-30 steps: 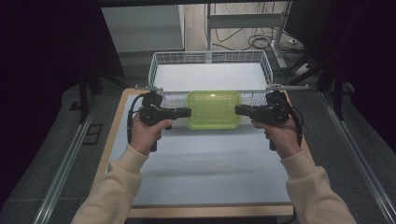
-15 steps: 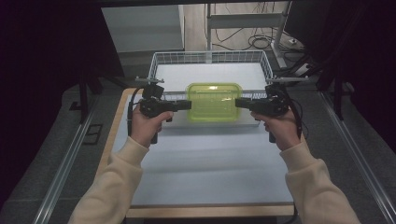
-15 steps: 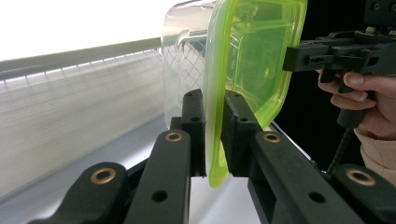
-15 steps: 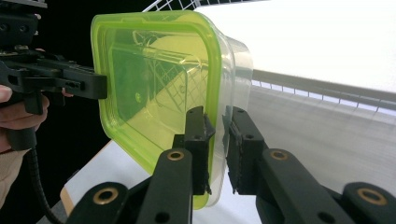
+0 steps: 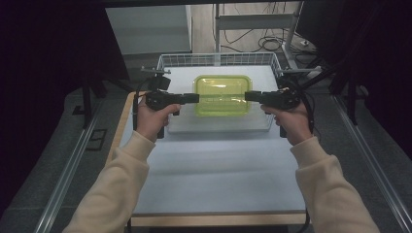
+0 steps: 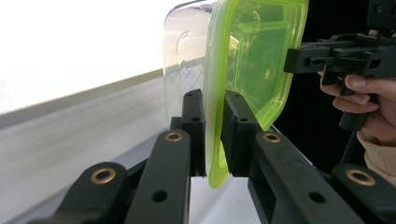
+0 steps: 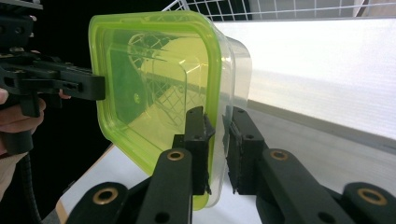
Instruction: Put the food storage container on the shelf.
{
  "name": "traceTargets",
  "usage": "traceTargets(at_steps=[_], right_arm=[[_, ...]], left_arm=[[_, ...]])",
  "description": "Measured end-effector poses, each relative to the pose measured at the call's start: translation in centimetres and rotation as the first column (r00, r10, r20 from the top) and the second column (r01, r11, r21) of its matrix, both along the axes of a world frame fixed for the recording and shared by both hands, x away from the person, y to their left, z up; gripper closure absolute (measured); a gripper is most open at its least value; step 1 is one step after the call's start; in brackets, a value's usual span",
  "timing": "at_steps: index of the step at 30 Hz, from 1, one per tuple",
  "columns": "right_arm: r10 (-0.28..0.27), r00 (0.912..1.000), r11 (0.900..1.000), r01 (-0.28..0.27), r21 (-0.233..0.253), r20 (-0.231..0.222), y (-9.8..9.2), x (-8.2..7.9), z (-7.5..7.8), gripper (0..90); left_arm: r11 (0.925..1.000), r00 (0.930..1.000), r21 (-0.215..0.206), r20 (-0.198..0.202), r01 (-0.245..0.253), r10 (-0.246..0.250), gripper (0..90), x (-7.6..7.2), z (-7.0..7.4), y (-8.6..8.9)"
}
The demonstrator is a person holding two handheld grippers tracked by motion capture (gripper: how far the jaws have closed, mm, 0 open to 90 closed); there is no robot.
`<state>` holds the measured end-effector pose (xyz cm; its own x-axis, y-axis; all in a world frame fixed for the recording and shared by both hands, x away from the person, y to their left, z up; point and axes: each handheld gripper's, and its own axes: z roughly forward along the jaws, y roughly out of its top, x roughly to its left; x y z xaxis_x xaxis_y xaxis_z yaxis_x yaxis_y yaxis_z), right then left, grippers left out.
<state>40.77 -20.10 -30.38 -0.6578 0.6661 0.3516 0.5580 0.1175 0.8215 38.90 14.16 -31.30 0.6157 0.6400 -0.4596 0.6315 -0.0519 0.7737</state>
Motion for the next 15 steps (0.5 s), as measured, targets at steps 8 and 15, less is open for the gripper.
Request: traceTargets(at_steps=[8, 15], right_arm=[[-0.012, 0.9999, 1.0, 0.012, -0.007, 0.008, 0.0, 1.0, 1.0, 79.4], [-0.025, 0.9997, 1.0, 0.025, -0.002, 0.003, 0.0, 2.3, 2.0, 79.5]], left_arm=[[0.9999, 0.9998, -0.013, -0.017, -0.008, 0.007, 80.6, 1.6, 0.6, -0.1], [0.9999, 1.0, -0.013, -0.002, 0.003, -0.003, 80.7, 3.1, 1.4, 0.0]])
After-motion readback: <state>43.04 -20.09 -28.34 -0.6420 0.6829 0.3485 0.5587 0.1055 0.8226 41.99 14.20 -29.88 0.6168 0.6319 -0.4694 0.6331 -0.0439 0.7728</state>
